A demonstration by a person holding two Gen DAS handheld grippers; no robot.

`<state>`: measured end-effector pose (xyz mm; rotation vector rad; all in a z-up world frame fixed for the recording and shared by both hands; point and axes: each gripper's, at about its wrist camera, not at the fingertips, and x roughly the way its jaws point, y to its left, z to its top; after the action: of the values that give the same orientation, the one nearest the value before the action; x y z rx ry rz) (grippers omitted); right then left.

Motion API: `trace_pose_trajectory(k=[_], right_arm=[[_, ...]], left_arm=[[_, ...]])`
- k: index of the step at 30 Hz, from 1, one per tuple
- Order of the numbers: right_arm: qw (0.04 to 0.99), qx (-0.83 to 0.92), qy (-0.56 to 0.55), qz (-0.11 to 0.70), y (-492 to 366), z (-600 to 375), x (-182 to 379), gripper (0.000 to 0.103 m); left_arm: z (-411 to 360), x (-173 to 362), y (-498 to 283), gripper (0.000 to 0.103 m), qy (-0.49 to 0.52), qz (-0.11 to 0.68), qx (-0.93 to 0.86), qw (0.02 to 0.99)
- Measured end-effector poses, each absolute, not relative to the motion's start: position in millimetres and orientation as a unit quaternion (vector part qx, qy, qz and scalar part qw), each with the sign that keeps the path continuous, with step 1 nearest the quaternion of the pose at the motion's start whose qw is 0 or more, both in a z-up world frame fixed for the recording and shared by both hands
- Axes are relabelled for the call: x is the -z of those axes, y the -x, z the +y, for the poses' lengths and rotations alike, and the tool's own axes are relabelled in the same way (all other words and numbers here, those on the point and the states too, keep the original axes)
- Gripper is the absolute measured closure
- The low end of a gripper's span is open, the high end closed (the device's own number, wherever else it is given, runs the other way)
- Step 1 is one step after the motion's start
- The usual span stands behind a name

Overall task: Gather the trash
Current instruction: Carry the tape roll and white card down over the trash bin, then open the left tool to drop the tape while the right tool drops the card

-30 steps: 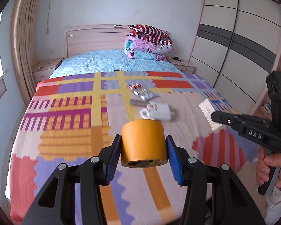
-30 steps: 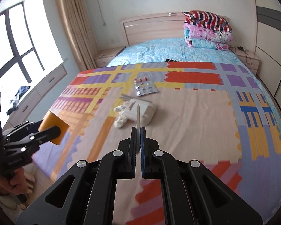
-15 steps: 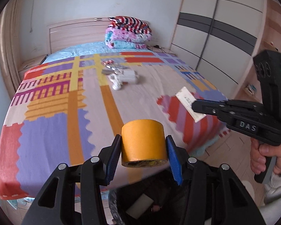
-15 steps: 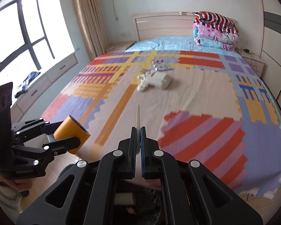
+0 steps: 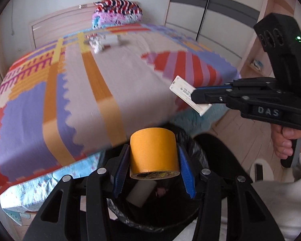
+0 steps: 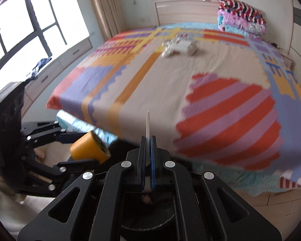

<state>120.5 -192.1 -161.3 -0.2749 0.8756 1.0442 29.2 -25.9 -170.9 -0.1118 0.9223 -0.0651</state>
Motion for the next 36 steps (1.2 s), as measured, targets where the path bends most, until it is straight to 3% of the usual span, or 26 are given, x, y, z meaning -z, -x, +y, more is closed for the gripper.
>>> trace_pose_trajectory(k=[22, 36], right_arm=[[0.690, -0.467, 0.142, 0.534, -99, -184, 279, 0.098], [0.675, -0.460, 0.135, 0.560, -101, -178, 297, 0.098]], left_arm=[[-37, 276, -38, 0.056, 0.033, 0.566, 0.033, 0.823], [-42, 305, -53, 0.055, 0.028, 0.604, 0.025, 0.796]])
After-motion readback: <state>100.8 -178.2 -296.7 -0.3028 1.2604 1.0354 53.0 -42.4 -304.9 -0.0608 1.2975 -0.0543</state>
